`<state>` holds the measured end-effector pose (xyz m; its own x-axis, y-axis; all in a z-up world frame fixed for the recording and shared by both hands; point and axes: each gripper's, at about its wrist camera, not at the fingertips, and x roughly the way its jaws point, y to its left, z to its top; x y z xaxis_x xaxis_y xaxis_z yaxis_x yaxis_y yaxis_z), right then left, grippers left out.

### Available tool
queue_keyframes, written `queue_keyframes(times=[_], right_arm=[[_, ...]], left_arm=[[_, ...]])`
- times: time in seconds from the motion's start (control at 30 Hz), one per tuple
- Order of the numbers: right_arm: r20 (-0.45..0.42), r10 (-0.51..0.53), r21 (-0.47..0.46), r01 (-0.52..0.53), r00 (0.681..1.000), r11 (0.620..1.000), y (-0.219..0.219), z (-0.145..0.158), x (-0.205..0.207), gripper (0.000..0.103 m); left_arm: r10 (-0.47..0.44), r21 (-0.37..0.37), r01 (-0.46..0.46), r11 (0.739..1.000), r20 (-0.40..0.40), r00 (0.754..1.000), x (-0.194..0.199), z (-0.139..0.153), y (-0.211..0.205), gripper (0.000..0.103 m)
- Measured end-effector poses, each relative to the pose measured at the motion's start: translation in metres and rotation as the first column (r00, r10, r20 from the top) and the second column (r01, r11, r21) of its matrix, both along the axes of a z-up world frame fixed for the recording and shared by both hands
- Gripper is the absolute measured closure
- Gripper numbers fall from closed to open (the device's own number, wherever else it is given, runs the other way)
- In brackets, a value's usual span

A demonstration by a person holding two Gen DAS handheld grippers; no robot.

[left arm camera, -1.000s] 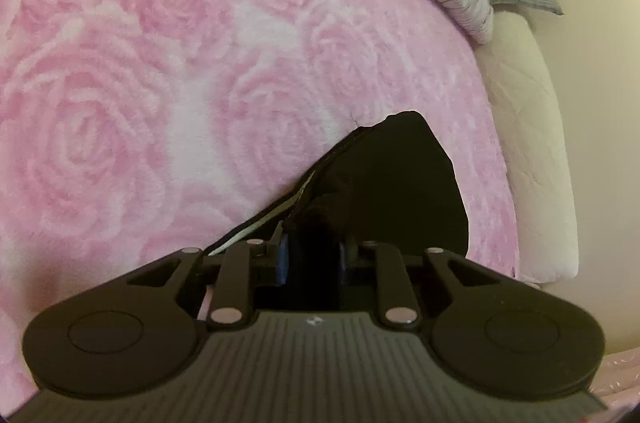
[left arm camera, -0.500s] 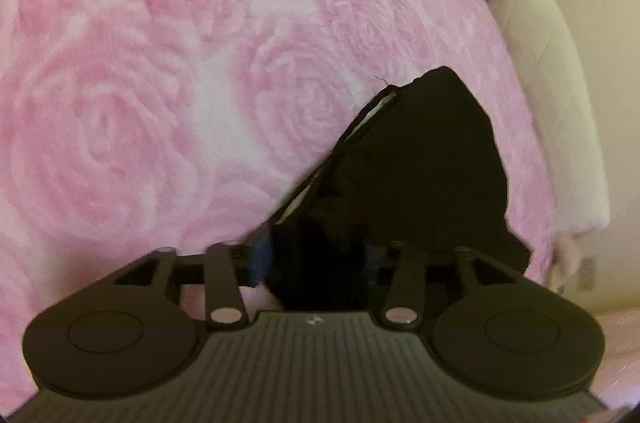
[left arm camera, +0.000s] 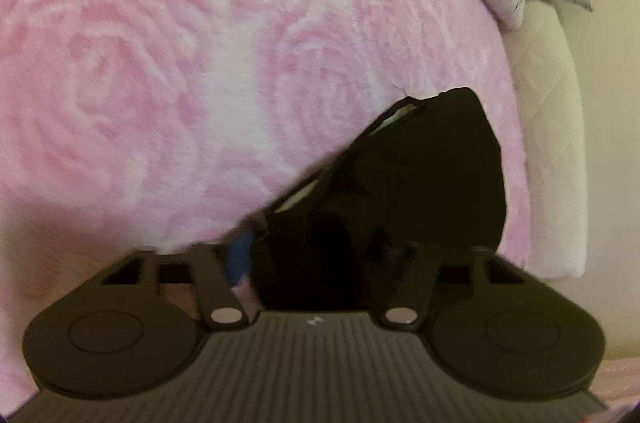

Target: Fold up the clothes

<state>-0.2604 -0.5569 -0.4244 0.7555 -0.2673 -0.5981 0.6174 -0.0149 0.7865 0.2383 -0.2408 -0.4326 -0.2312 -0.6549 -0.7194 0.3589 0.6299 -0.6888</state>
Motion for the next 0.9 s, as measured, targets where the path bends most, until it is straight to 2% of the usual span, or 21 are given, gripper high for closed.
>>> queue_keyframes(times=[0.03, 0.1, 0.13, 0.23, 0.27, 0.33, 0.4, 0.43, 0.47, 0.5, 0.53, 0.6, 0.73, 0.9], right_arm=[[-0.004, 0.004, -0.012, -0.004, 1.0, 1.0, -0.004, 0.001, -0.001, 0.022], [-0.011, 0.012, -0.037, -0.013, 1.0, 0.999, -0.012, 0.003, -0.002, 0.036], [-0.014, 0.017, -0.049, -0.017, 1.0, 0.999, -0.016, 0.004, -0.002, 0.037], [-0.026, 0.028, -0.085, -0.031, 0.999, 0.996, -0.028, 0.007, -0.004, 0.035], [-0.029, 0.032, -0.097, -0.035, 0.999, 0.995, -0.032, 0.008, -0.005, 0.029], [-0.037, 0.04, -0.12, -0.044, 0.999, 0.992, -0.04, 0.01, -0.006, 0.027], [0.004, 0.031, -0.093, -0.03, 1.0, 0.995, -0.056, -0.002, 0.0, 0.026], [0.013, 0.026, -0.085, -0.025, 1.0, 0.996, -0.062, -0.006, 0.005, 0.036], [0.001, 0.029, -0.068, -0.029, 1.0, 0.997, -0.066, -0.006, 0.006, 0.052], [-0.011, 0.031, -0.05, -0.032, 0.999, 0.998, -0.069, -0.005, 0.008, 0.073], [0.007, 0.021, -0.021, -0.021, 1.0, 1.0, -0.072, -0.003, 0.007, 0.083], [0.046, 0.026, -0.014, -0.025, 0.999, 1.0, -0.075, 0.01, 0.004, 0.091], [0.067, 0.072, -0.057, -0.068, 0.995, 0.996, -0.084, 0.052, -0.002, 0.091], [0.031, 0.108, -0.132, -0.103, 0.994, 0.986, -0.122, 0.098, -0.033, 0.091]], left_arm=[[-0.001, -0.013, 0.001, 1.0, 0.005, 1.0, -0.002, 0.004, 0.001, 0.073], [-0.018, -0.037, 0.02, 0.999, 0.031, 0.999, -0.005, 0.012, 0.004, 0.076], [-0.021, -0.043, 0.022, 0.999, 0.037, 0.999, -0.006, 0.015, 0.005, 0.076], [-0.01, -0.02, 0.01, 1.0, 0.036, 0.999, -0.006, 0.009, 0.001, 0.076], [-0.003, -0.017, 0.004, 1.0, 0.028, 1.0, -0.005, 0.006, 0.0, 0.076], [0.011, -0.017, -0.011, 1.0, 0.01, 1.0, -0.002, -0.001, 0.0, 0.075], [0.022, -0.025, -0.022, 0.999, 0.003, 1.0, -0.002, -0.002, 0.003, 0.075], [0.026, -0.03, -0.026, 0.999, 0.005, 1.0, -0.003, 0.0, 0.004, 0.076], [0.03, -0.036, -0.03, 0.999, 0.007, 1.0, -0.004, 0.003, 0.005, 0.077], [0.032, -0.045, -0.031, 0.998, 0.011, 0.999, -0.005, 0.006, 0.007, 0.078], [0.034, -0.057, -0.033, 0.998, 0.018, 0.999, -0.006, 0.011, 0.008, 0.079], [0.044, -0.084, -0.042, 0.996, 0.026, 0.999, -0.011, 0.023, 0.01, 0.08], [0.059, -0.128, -0.054, 0.99, 0.031, 0.998, -0.028, 0.049, 0.004, 0.081], [0.068, -0.181, -0.063, 0.982, 0.021, 0.997, -0.067, 0.075, -0.037, 0.081]])
